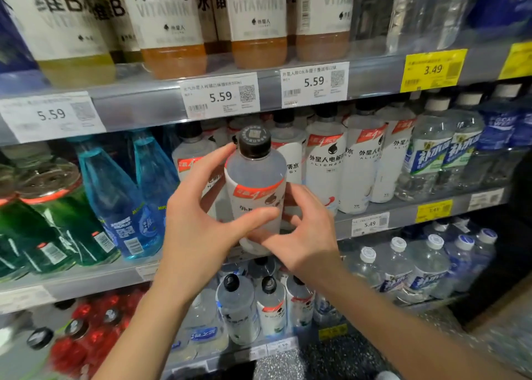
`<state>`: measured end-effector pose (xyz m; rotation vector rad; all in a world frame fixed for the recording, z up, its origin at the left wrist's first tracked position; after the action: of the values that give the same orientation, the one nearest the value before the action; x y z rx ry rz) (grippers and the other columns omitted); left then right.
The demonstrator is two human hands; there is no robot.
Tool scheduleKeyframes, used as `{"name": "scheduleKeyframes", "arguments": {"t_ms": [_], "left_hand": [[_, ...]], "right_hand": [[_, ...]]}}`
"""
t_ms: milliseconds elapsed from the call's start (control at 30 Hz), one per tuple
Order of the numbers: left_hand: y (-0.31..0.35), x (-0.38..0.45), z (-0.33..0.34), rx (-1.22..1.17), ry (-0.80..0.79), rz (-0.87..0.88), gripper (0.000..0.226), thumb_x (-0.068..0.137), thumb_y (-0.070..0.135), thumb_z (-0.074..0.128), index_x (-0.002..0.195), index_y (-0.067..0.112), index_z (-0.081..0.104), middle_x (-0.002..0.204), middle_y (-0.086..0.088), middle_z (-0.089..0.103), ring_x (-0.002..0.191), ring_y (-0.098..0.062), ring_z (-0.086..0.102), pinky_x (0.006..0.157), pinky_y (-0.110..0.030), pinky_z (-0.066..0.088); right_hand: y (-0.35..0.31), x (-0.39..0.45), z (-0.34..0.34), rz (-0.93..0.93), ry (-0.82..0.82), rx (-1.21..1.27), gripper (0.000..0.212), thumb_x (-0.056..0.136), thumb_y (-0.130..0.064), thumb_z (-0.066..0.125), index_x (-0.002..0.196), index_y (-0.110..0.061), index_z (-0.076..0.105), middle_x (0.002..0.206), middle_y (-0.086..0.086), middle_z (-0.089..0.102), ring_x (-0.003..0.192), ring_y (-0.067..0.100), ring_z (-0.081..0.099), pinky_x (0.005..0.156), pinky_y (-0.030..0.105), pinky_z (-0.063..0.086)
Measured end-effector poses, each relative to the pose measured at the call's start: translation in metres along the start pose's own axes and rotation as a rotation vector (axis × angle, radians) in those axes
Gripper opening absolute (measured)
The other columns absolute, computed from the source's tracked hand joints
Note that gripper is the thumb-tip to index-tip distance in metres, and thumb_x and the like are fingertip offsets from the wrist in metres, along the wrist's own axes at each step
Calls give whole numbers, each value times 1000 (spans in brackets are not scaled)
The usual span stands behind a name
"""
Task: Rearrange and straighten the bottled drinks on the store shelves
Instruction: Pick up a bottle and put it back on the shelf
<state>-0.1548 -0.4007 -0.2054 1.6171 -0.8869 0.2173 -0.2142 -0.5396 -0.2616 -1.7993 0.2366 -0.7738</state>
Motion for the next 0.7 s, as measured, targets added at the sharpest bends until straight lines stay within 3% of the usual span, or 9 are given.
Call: {"name": "scheduleKeyframes", "arguments": {"t_ms": [167,333,500,600,700], "left_hand": [[-17,-19,4,40,130,-78,66,64,43,87,124,32,61,119,15,65,117,-10,60,97,-37,53],[-25,-20,4,64,180,-88,53,75,30,81,124,22,64,118,13,65,116,-12,60,94,-40,54],[-29,-19,9,67,175,-91,53,75,18,82,125,17,65,117,8,65,113,-5,60,91,-26,55],[-29,-17,11,128,179,-68,54,76,19,81,127,17,65,115,7,66,108,4,59,87,-10,48],[-31,-15,12,162,192,-65,55,77,16,81,129,17,64,114,4,66,105,9,58,85,-3,42]], "right_hand": [[-3,7,5,-5,45,78,57,63,-20,93,112,-25,64,110,-10,66,98,-5,62,73,4,47],[1,14,13,-51,85,-23,61,68,-15,87,122,-28,61,114,-13,59,106,3,61,85,19,54],[10,14,17,-58,113,-67,55,71,-14,84,119,-30,64,105,-15,60,102,1,61,87,24,55],[11,15,16,-62,102,-68,43,73,-16,80,114,-26,68,99,-12,61,94,1,60,77,14,50],[13,18,17,-60,104,-104,32,71,-16,76,103,-19,70,93,-8,61,87,5,58,72,17,49]]}}
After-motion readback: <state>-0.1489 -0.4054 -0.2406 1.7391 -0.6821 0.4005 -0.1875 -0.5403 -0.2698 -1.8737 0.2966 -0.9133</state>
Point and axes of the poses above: each hand's wrist, its own x-axis towards the middle knuckle, its own z-axis out of the palm, y = z × x, the point moved 4 cm from there along x, towards the middle knuckle
